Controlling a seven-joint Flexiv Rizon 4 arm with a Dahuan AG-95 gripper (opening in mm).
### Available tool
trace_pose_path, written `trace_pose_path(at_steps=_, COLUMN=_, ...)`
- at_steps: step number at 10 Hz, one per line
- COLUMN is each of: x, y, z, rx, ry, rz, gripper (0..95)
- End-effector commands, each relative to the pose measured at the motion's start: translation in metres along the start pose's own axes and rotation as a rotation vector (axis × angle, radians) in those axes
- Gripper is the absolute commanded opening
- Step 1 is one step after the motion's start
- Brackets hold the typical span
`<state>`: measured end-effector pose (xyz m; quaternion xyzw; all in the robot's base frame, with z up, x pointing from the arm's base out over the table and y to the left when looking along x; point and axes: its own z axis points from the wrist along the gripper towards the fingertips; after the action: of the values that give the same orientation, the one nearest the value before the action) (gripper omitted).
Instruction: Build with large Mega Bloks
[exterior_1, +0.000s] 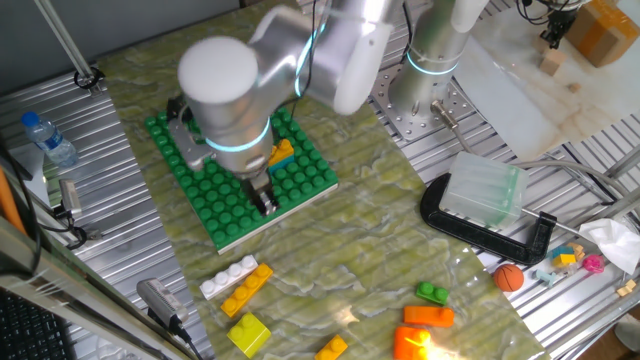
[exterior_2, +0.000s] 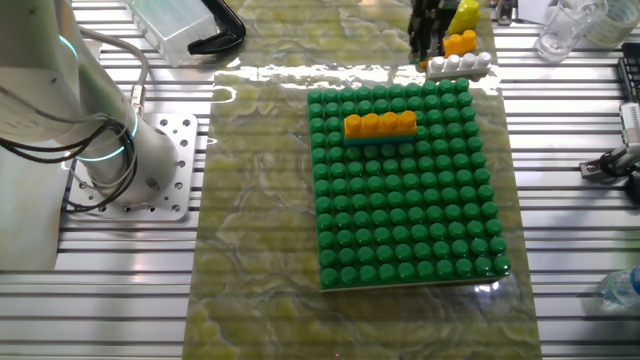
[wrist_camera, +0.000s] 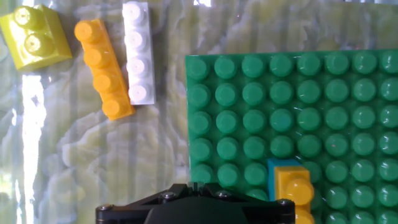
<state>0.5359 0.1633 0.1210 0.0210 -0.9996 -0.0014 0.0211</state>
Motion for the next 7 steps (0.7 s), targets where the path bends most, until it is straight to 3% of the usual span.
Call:
trace_pose_path(at_steps=1, x=-0.005, y=0.004, z=0.004, rx=0.002, ry=-0.013, rz=0.009, gripper=0.0)
trace_pose_path(at_steps=3, x=-0.012, y=0.006, z=0.009, rx=0.000, ry=-0.020, rz=0.002, gripper=0.0)
trace_pose_path(at_steps=4, x=-0.015, y=0.005, z=0.011, rx=0.000, ry=-0.021, rz=-0.009, gripper=19.0)
trace_pose_path(at_steps=7, x=-0.029, y=0.003, z=0.018, rx=0.001, ry=-0.004, rz=0.001, gripper=19.0)
